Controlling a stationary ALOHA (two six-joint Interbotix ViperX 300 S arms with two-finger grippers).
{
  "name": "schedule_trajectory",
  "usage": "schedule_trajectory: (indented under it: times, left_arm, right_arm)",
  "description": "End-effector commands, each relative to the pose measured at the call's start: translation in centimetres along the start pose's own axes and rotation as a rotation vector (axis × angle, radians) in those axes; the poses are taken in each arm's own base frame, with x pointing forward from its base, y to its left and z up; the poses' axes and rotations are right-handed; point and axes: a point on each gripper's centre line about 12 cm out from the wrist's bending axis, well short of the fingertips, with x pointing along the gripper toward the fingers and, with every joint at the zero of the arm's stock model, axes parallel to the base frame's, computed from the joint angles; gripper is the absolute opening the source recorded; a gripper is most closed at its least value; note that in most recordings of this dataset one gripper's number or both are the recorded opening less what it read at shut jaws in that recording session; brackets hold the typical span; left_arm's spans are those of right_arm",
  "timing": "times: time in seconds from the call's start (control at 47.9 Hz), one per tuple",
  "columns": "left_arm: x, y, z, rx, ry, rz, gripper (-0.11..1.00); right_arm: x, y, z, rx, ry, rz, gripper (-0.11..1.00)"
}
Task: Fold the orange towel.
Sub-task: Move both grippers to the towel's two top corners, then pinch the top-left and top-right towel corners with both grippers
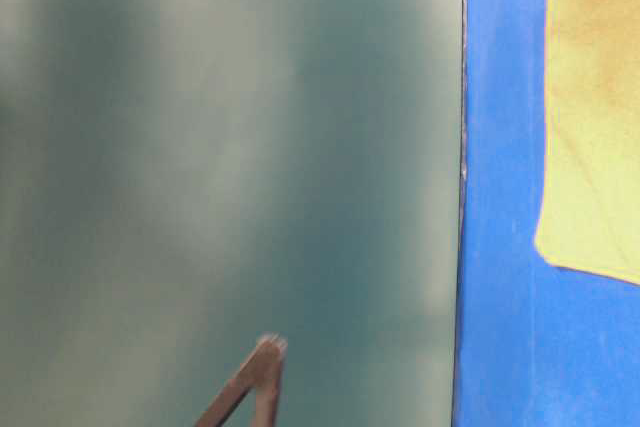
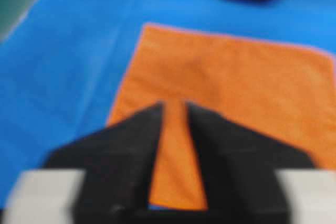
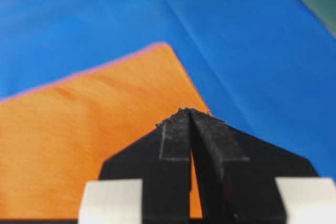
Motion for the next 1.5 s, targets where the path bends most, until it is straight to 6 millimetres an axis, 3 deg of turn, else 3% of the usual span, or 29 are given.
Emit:
schedule_trajectory:
  times: [0.0,0.063,0.146,0.229,0.271,0.605,0.96,1.085,1.189,1.272,1.377,1.481]
  left_arm:
    - [2.0,1.1,0.4,-0.019,0.006,0.035,0.32]
    - [3.4,1.7,-0.4,-0.036,0.037,0.052,0.53]
    - [5.4,2.4,-1.8,-0.062,0.082,0.071,0.76]
    - [7.5,3.1,-3.4,-0.084,0.125,0.091,0.91]
    - [8.4,3.5,-4.1,-0.090,0.144,0.100,0.92]
    - [14.1,5.4,-8.9,-0.107,0.257,0.137,0.91]
    - [15.3,6.6,-12.1,-0.122,0.324,0.163,0.89]
    - [15.2,6.8,-12.2,-0.124,0.325,0.167,0.83]
    - [15.3,6.7,-12.4,-0.122,0.333,0.166,0.67]
    - [15.2,6.5,-12.9,-0.121,0.356,0.161,0.47]
    - [15.1,6.0,-13.2,-0.118,0.378,0.152,0.24]
    - [15.0,5.8,-13.3,-0.106,0.392,0.145,0.07]
  right_arm:
    - [0.9,-1.0,-0.5,0.023,0.038,-0.048,0.02]
    - [1.9,-1.9,-1.5,0.038,0.094,-0.083,0.10]
    - [3.0,-2.8,-2.9,0.054,0.163,-0.118,0.34]
    - [4.0,-3.7,-4.2,0.065,0.223,-0.150,0.56]
    - [4.4,-4.1,-4.8,0.070,0.245,-0.165,0.60]
    - [7.0,-6.5,-9.5,0.109,0.355,-0.235,0.56]
    - [8.4,-6.9,-11.3,0.117,0.388,-0.243,0.56]
    - [8.3,-6.9,-11.7,0.119,0.405,-0.245,0.55]
    - [8.2,-6.9,-12.3,0.126,0.425,-0.248,0.49]
    - [8.2,-6.8,-12.5,0.123,0.434,-0.244,0.33]
    - [8.1,-6.6,-12.4,0.118,0.429,-0.237,0.04]
    - [8.1,-6.6,-12.3,0.119,0.424,-0.238,0.02]
